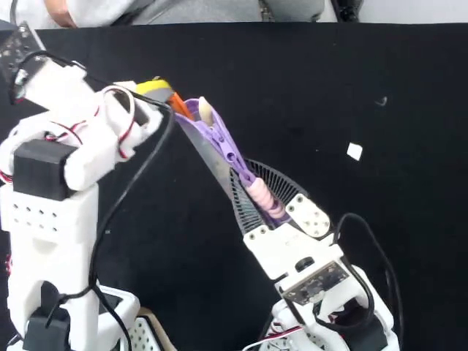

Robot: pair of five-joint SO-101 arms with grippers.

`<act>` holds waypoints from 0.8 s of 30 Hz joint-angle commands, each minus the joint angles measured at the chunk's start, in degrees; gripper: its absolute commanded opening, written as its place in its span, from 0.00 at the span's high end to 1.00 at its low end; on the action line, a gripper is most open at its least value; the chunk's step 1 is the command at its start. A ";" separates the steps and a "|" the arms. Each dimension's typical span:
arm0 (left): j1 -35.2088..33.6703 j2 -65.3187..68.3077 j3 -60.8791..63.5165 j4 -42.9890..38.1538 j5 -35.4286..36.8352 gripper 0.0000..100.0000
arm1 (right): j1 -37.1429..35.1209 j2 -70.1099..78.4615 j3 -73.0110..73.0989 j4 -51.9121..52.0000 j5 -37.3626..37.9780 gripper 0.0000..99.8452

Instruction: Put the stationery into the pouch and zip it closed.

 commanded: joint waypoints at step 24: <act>13.32 0.70 13.23 -5.19 4.22 0.74 | 0.62 -6.55 -0.66 0.26 0.88 0.99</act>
